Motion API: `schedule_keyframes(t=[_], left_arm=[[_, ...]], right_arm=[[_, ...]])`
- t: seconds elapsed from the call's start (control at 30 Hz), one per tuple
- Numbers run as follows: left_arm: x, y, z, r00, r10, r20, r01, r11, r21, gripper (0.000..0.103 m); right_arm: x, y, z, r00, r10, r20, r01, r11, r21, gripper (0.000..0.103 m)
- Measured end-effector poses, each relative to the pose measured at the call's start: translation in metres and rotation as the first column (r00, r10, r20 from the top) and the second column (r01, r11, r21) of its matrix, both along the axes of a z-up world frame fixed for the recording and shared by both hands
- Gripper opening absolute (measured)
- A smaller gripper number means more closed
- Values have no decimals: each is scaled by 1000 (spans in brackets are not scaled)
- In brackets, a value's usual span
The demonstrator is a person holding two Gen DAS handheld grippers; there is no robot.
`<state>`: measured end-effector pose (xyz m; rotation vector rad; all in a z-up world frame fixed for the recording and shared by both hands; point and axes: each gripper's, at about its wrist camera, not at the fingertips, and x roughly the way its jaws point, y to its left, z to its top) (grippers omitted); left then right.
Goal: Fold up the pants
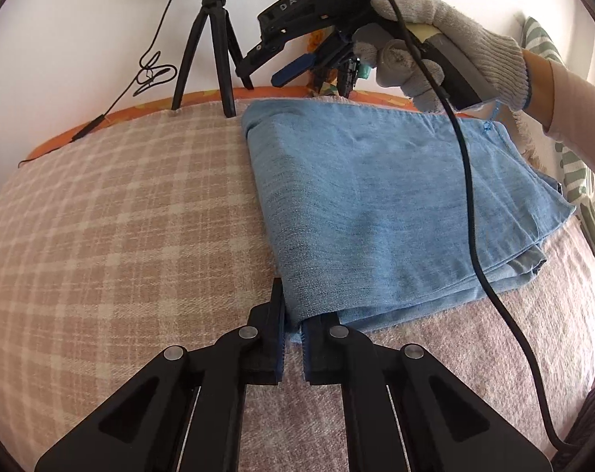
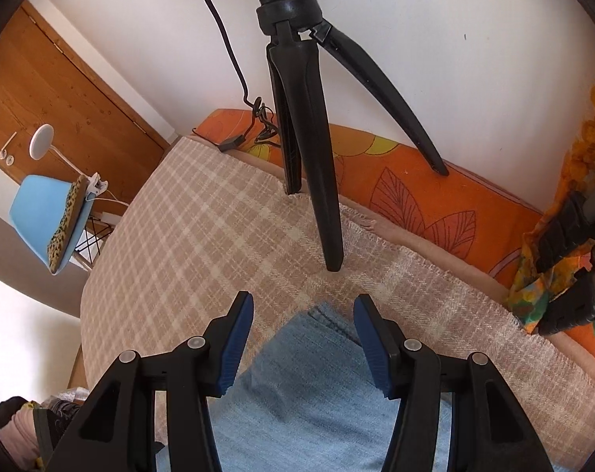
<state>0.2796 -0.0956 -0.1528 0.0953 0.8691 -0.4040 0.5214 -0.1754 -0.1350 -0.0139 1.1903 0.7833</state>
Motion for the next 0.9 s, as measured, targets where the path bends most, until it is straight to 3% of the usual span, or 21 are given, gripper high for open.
schedule_keyframes(t=[0.27,0.33,0.4,0.53,0.63,0.77,0.83,0.9], left_arm=[[3,0,0,1000,-14,0,14,1000,1,5],[3,-1,0,1000,-17,3,17,1000,7,5],[2,-2,0,1000,-23,11,22,1000,11,5],[-5,-3,6,998,-39,44,39,999,2,4],[-10,-4,6,998,-39,51,40,999,-7,3],[-8,5,7,1000,-14,26,15,1000,-25,2],[-3,11,5,1000,-2,-4,2,999,-45,2],[-2,15,4,1000,12,-18,-13,999,-53,2]], right_arm=[[8,30,-31,992,100,-78,-107,991,-82,56],[-1,38,-34,989,139,-57,-146,980,-138,35],[-8,40,-36,990,139,-26,-142,969,-203,21],[-14,25,-21,997,77,19,-73,985,-159,9],[-5,6,-10,1000,-11,3,11,999,-51,8],[0,16,-27,1000,-2,5,2,994,-111,9],[5,21,-32,1000,-7,-13,6,993,-116,26],[6,17,-21,999,-51,19,53,994,-91,31]])
